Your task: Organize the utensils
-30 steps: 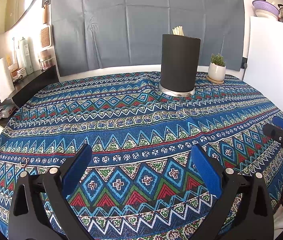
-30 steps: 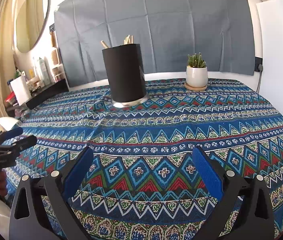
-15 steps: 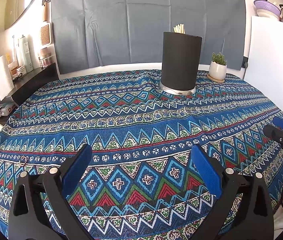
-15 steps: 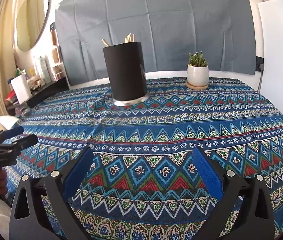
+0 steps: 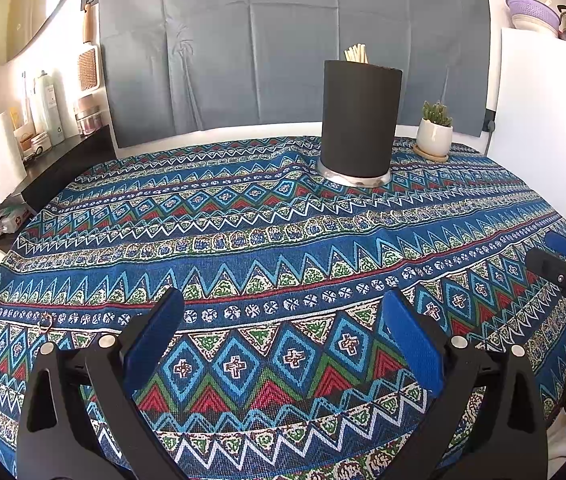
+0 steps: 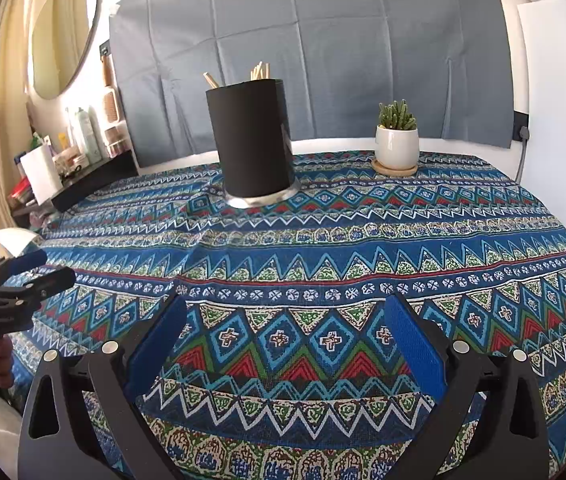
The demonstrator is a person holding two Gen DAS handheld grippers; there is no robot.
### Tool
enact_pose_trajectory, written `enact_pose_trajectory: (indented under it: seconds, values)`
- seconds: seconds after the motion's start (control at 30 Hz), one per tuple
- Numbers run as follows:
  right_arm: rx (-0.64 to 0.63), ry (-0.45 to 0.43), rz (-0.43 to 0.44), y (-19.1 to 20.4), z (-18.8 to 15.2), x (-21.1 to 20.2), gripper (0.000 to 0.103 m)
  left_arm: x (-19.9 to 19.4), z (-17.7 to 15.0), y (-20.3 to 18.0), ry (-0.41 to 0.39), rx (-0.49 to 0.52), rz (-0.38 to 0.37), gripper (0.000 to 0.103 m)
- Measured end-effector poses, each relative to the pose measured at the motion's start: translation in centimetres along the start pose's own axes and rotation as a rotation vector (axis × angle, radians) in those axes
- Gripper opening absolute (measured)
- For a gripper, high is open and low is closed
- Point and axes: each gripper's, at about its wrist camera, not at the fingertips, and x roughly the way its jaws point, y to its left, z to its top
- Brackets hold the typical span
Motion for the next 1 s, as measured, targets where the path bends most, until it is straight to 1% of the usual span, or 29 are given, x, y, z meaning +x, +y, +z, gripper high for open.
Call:
enact_pose_trajectory:
  seconds: [0.37,0.4,0.47,0.5,0.57,0.6,0.63,0.73,0.83,1.0]
  values:
    - [0.0,-0.001,-0.004,-0.1,0.0,0.0,0.095,0.1,-0.1,-0.3,0.012,0.008,0.013,0.097]
    - [0.0,0.0,-0.002,-0.1,0.0,0.0,0.095,0.3,-0.2,-0.3,0.025,0.005,0.008,0.097]
    - [0.0,0.003,-0.004,-0.1,0.0,0.0,0.095,1.0,-1.0,-0.4,0.083,0.005,-0.027,0.097]
    - [-0.002,0.006,-0.003,-0.1,0.0,0.1,0.095,1.0,-1.2,-0.4,0.084,0.007,-0.037,0.097]
    - [-0.006,0.005,-0.004,0.0,0.0,0.1,0.095,-0.3,-1.0,0.0,0.003,0.005,-0.027,0.097]
    - [-0.01,0.006,-0.008,0.1,0.0,0.1,0.095,-0.7,-0.9,0.0,-0.016,0.011,-0.023,0.097]
    - [-0.014,0.011,-0.007,0.1,0.0,0.2,0.095,-0.7,-1.0,0.0,-0.016,0.011,-0.02,0.097]
    - [-0.028,0.016,-0.011,0.4,0.0,0.3,0.095,-0.1,-1.3,-0.3,0.026,0.03,-0.043,0.097]
    - [-0.031,0.011,-0.02,0.5,0.0,0.3,0.095,-0.3,-1.3,-0.5,0.013,0.042,-0.046,0.097]
    - [-0.026,0.012,-0.026,0.5,0.0,0.3,0.095,-0.2,-1.1,-0.4,0.014,0.037,-0.05,0.097]
